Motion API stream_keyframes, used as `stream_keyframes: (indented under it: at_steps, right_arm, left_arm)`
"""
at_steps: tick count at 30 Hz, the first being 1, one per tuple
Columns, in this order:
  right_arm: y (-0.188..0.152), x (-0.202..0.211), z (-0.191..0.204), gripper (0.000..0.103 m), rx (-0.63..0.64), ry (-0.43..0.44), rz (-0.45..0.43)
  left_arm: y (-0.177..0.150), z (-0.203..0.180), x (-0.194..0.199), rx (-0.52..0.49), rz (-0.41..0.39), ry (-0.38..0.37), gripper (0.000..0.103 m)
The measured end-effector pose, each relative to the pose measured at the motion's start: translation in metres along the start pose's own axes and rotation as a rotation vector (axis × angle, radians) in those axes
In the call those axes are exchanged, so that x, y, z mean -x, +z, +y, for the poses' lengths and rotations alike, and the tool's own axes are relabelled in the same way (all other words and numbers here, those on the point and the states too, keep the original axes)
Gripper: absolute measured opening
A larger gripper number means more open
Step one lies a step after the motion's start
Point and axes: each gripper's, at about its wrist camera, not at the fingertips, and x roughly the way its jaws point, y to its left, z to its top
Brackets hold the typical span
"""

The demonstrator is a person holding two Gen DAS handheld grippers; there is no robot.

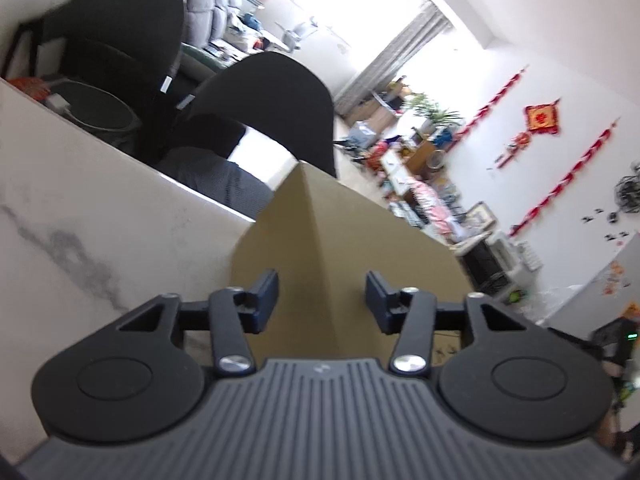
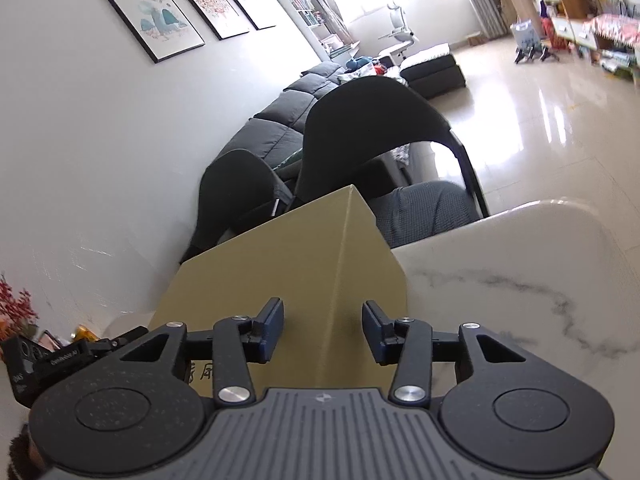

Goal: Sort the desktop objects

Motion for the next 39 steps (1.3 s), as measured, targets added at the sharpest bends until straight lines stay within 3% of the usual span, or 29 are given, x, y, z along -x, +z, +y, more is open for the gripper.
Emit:
stream_keyframes:
  at_steps: [6, 14, 17, 29, 34, 39]
  right_arm:
    - [-0.004, 0.026, 0.022, 0.047, 0.064, -0.008, -0.019]
    - [-0.013, 0.063, 0.049, 0.057, 0.122, -0.021, -0.04]
    - [-0.018, 0.077, 0.057, 0.063, 0.132, -0.035, -0.052]
    - [-0.048, 0.129, 0.086, 0.083, 0.184, -0.06, -0.085]
    - [-0.061, 0.151, 0.099, 0.097, 0.211, -0.068, -0.112]
    - [-0.075, 0.17, 0.11, 0.102, 0.239, -0.071, -0.126]
  left_arm:
    - [0.005, -0.012, 0.018, -0.042, -0.007, 0.046, 0.053]
    - [0.001, -0.032, 0.041, -0.119, -0.005, 0.1, 0.065]
    - [-0.003, -0.04, 0.049, -0.153, -0.006, 0.113, 0.074]
    - [-0.03, -0.057, 0.072, -0.234, 0.012, 0.14, 0.097]
    - [-0.038, -0.064, 0.085, -0.25, -0.001, 0.152, 0.102]
    - [-0.046, -0.07, 0.093, -0.246, 0.003, 0.15, 0.103]
